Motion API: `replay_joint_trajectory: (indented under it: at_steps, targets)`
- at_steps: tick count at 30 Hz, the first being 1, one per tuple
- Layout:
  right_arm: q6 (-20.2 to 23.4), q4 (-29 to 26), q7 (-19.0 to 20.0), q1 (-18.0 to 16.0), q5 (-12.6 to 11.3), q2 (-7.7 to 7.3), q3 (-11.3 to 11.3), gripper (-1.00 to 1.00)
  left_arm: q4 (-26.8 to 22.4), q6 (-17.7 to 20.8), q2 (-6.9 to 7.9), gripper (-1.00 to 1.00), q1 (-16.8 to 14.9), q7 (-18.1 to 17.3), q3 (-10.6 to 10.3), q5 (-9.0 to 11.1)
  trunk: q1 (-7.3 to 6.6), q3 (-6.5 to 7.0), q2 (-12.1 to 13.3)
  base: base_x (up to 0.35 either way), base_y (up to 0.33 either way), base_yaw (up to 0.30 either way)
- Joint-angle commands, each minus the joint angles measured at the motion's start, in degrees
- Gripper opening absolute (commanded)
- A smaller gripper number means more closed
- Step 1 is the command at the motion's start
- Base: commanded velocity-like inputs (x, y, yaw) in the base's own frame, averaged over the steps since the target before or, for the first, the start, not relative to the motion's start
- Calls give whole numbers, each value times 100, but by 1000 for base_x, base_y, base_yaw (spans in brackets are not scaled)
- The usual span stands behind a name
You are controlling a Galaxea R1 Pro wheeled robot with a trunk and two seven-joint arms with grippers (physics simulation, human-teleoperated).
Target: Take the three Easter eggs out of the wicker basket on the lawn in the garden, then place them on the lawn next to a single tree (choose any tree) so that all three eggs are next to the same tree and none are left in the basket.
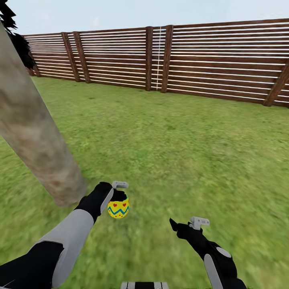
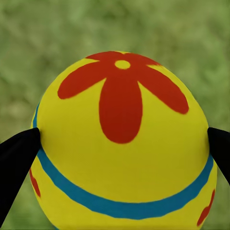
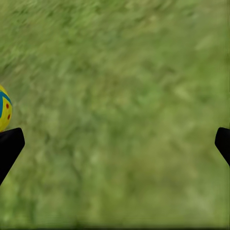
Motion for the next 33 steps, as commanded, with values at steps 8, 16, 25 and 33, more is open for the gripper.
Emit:
replay_joint_trajectory:
  at_steps: [8, 16, 25, 33]
  targets:
    - [34, -6, 25, -2, -19, 6, -15, 100, -8, -126, 2, -100, -2, -6, -18, -6, 19, -183, -13, 0, 0, 0]
    - [34, -5, 25, -2, -19, 6, -15, 100, -11, -179, 7, -100, -2, 2, -24, -6, 29, -271, -18, 0, 0, 0]
    - [34, -5, 25, -2, -19, 6, -11, 100, -10, -382, 11, -100, -2, 2, -27, -6, 45, -404, -26, 0, 0, 0]
    - [34, -5, 31, -2, -19, 6, -10, 100, -17, -393, 11, -100, -2, 2, -27, -6, 45, -404, -26, 0, 0, 0]
